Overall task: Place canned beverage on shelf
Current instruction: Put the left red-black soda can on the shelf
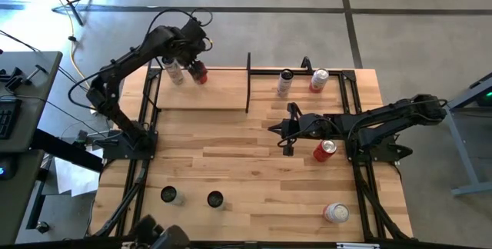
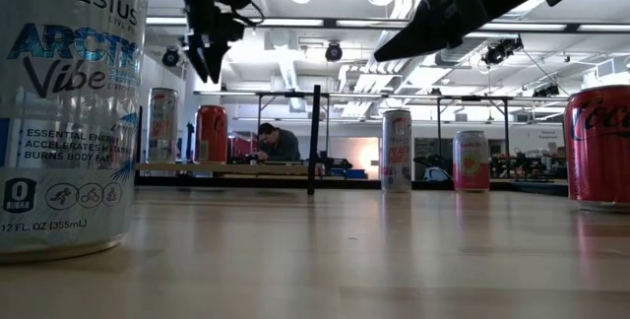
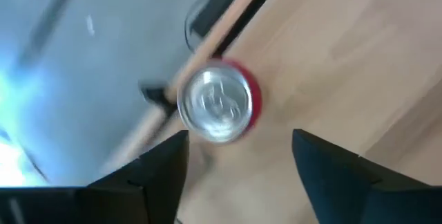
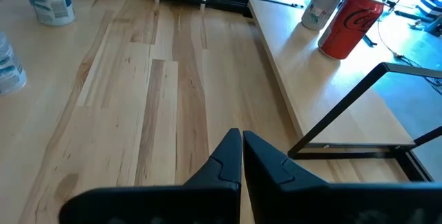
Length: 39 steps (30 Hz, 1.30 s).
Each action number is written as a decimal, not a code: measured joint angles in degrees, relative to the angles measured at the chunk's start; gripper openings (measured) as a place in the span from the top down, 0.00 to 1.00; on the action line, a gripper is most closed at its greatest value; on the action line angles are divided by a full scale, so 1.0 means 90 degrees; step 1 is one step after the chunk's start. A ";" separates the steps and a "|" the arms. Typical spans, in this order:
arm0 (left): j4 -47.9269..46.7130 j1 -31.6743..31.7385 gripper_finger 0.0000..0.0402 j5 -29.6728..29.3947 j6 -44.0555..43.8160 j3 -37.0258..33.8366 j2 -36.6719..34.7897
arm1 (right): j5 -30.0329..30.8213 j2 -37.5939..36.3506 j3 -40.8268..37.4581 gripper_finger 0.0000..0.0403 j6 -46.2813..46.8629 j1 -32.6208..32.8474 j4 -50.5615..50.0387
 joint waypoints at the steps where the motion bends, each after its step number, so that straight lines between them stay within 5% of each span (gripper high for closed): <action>1: -0.0083 0.0003 0.44 -0.0017 -0.0465 0.0000 0.0033 | 0.0000 0.0000 0.0000 1.00 0.0000 0.0000 0.0021; 7: -0.0149 0.0092 0.65 -0.0024 -0.1523 -0.0002 0.0221 | -0.0212 0.0000 0.0002 1.00 0.0017 0.0002 0.0064; 17: 0.1211 -0.0313 0.98 0.0439 -0.0707 -0.0002 0.0283 | -0.0219 0.0000 0.0001 1.00 0.0000 0.0002 0.0065; 23: 0.1328 -0.0249 0.99 0.0170 -0.0515 -0.0002 0.0589 | -0.0230 0.0000 0.0002 1.00 0.0000 0.0000 0.0063; 30: 0.1331 -0.0384 1.00 -0.0002 0.0809 -0.0005 0.1007 | -0.0265 0.0000 0.0002 1.00 -0.0002 0.0002 0.0063; 39: 0.1403 -0.0565 1.00 -0.1277 0.1540 -0.0005 0.1553 | -0.0265 0.0000 0.0002 1.00 0.0000 0.0002 0.0062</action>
